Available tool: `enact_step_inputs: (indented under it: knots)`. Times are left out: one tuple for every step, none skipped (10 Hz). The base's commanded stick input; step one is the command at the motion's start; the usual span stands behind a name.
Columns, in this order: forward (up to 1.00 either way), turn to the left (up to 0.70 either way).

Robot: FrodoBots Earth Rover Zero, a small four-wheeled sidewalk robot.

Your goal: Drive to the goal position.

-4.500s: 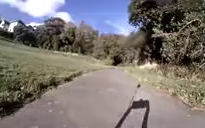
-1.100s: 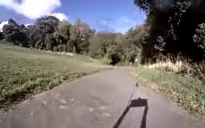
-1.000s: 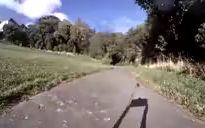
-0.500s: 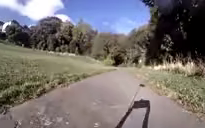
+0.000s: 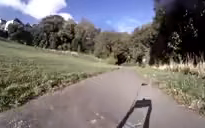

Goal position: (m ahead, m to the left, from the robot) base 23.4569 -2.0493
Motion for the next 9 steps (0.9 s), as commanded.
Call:
enact_step_inputs:
  knots:
    - [1.00, -0.40]
    - [1.00, -0.40]
    - [1.00, -0.40]
    - [1.00, -0.40]
    - [1.00, -0.40]
    - [1.00, -0.40]
    - [1.00, 0.00]
    - [1.00, 0.00]
    - [1.00, 0.00]
